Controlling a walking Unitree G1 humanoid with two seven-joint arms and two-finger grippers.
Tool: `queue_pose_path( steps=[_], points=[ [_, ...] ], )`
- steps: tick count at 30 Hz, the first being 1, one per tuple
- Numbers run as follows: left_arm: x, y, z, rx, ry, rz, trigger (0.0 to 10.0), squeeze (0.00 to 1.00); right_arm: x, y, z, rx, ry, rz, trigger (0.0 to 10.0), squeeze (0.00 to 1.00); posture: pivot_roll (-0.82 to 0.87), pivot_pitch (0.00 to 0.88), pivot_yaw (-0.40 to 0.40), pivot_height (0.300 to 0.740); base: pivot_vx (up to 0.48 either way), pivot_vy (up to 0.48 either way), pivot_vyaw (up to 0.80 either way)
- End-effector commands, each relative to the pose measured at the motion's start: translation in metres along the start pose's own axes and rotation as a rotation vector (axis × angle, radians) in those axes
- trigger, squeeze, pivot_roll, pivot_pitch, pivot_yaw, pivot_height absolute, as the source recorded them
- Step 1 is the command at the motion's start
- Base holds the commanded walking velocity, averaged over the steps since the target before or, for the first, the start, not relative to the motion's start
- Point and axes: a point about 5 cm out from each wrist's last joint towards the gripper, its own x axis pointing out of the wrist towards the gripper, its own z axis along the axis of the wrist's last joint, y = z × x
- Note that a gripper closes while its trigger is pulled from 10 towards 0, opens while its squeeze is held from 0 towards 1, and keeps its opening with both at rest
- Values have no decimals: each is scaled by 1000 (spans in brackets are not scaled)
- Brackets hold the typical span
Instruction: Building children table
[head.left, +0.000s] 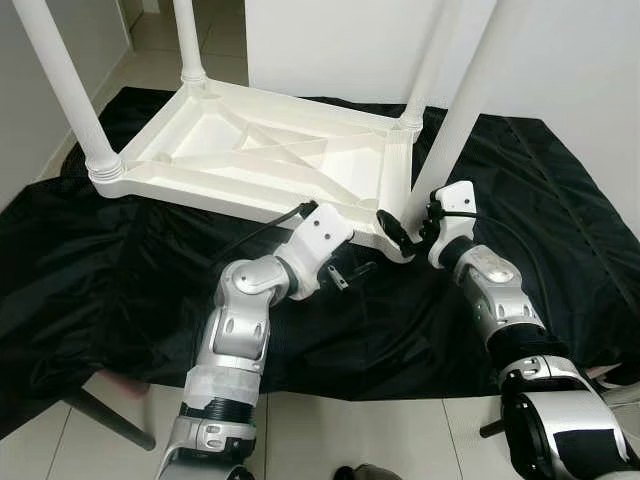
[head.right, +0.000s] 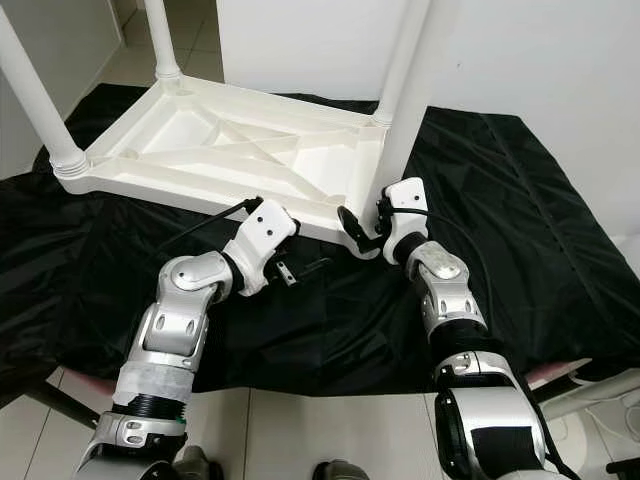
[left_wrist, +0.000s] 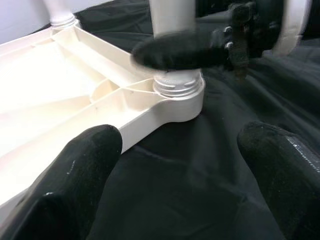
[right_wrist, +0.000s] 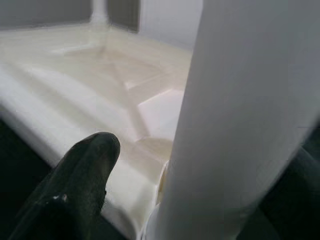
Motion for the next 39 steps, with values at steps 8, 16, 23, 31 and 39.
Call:
queue_pose_path(
  steps=[8, 16, 23, 31, 39],
  points=[
    [-3, 18, 4, -40, -40, 351, 10000, 0, -23, 16, 3, 56, -109, -182, 10000, 0, 0, 0, -51, 740, 0, 0, 0],
    [-5, 34, 3, -21, -27, 379, 10000, 0, -41, 47, 2, 96, -154, -188, 10000, 0, -21, 5, -30, 740, 0, 0, 0],
    [-5, 41, 4, -13, -19, 402, 10000, 0, -39, 76, 0, 149, -137, -123, 10000, 0, -22, 0, -27, 740, 0, 0, 0],
    [0, 52, 10, -1, -27, 441, 10000, 0, -11, 79, 4, 213, -125, -91, 10000, 0, -7, 0, -42, 740, 0, 0, 0],
    [1, 53, 12, 9, -34, 440, 10000, 0, 8, 64, 7, 227, -118, -147, 10000, 0, 7, 0, -52, 740, 0, 0, 0]
  ],
)
